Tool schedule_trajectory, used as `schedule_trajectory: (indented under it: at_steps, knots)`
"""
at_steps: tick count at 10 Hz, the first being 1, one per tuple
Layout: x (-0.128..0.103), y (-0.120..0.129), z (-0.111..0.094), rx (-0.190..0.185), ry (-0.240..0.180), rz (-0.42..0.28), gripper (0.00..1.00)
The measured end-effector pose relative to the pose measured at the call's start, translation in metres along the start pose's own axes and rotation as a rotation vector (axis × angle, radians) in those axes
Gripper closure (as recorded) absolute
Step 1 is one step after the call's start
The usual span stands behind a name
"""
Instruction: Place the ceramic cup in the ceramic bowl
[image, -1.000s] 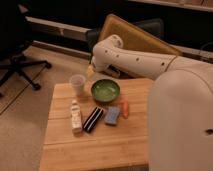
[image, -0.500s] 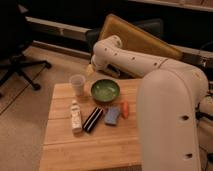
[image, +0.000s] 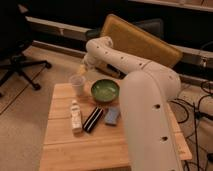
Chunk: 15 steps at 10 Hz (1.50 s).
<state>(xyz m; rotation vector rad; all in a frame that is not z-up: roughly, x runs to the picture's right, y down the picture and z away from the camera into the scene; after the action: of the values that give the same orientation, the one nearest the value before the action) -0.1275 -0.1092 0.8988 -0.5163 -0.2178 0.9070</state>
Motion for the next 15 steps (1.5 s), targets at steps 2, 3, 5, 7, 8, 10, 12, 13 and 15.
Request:
schedule_trajectory:
  at_steps: [2, 3, 5, 7, 8, 10, 12, 13, 15]
  knots:
    - [0.008, 0.007, 0.015, -0.04, 0.048, -0.008, 0.35]
    - [0.013, 0.008, 0.02, -0.053, 0.072, -0.009, 0.35]
    - [0.014, 0.009, 0.027, -0.081, 0.092, -0.005, 0.35]
    - [0.008, 0.015, 0.036, -0.127, 0.092, -0.009, 0.35]
    - [0.006, 0.019, 0.041, -0.146, 0.095, -0.012, 0.35]
    - [0.006, 0.029, 0.058, -0.195, 0.118, -0.021, 0.35]
    - [0.006, 0.027, 0.067, -0.205, 0.133, -0.024, 0.35]
    - [0.005, 0.024, 0.07, -0.202, 0.138, -0.027, 0.35]
    - [0.002, 0.018, 0.071, -0.194, 0.142, -0.031, 0.35]
